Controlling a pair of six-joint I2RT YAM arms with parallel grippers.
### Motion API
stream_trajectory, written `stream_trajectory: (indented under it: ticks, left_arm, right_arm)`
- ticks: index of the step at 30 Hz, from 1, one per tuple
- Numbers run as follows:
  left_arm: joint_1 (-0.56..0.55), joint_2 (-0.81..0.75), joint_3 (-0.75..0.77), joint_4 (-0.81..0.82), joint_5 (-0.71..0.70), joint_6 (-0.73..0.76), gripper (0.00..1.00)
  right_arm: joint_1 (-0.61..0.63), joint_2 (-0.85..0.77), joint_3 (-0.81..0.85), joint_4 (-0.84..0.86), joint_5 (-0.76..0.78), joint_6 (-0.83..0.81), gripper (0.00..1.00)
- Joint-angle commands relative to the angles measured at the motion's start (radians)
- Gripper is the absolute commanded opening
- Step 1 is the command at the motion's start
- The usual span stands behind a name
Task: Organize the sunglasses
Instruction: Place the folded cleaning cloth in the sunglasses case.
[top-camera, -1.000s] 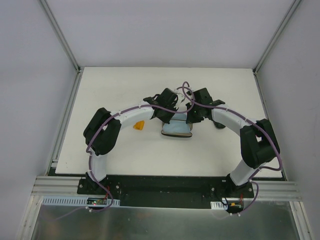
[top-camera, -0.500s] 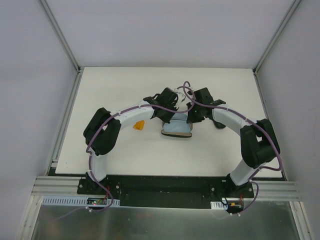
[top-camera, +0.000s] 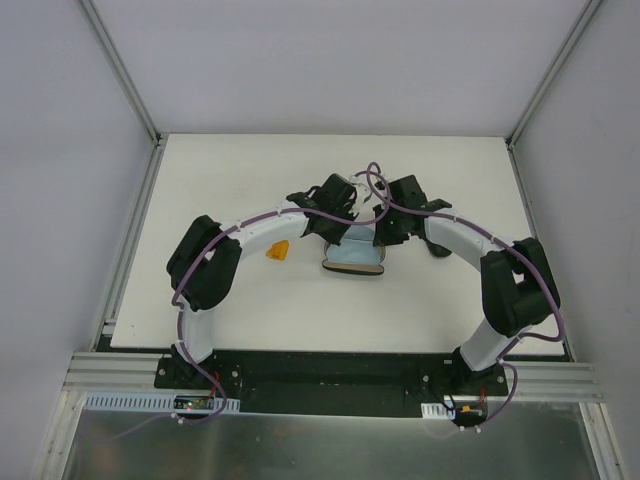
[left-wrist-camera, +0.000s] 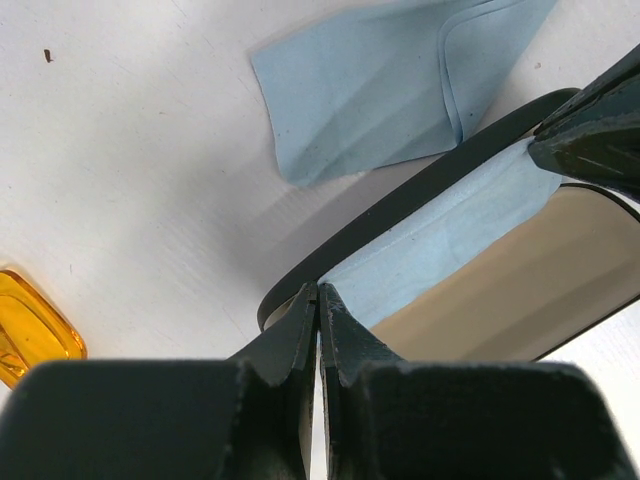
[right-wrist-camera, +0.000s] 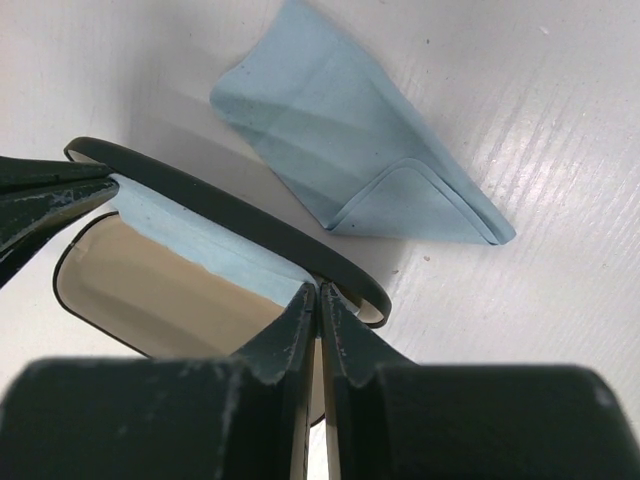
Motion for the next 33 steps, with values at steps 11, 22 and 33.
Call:
stream_trajectory:
  ticks: [11,22,33]
  left_arm:
    - [0.009,-0.061,0.021,0.002,-0.009,0.007,0.0]
    - [0.009,-0.027,0.038,0.002,-0.031,0.007,0.02]
    - [0.008,-0.026,0.042,0.002,-0.028,0.005,0.17]
  right_arm:
    - [-0.007,-0.067,0.019,0.012,-0.01,-0.005,0.08]
    - [-0.013,-0.036,0.024,0.014,-0.003,-0.002,0.12]
    - [-0.017,-0.037,0.024,0.011,0.002,0.0,0.18]
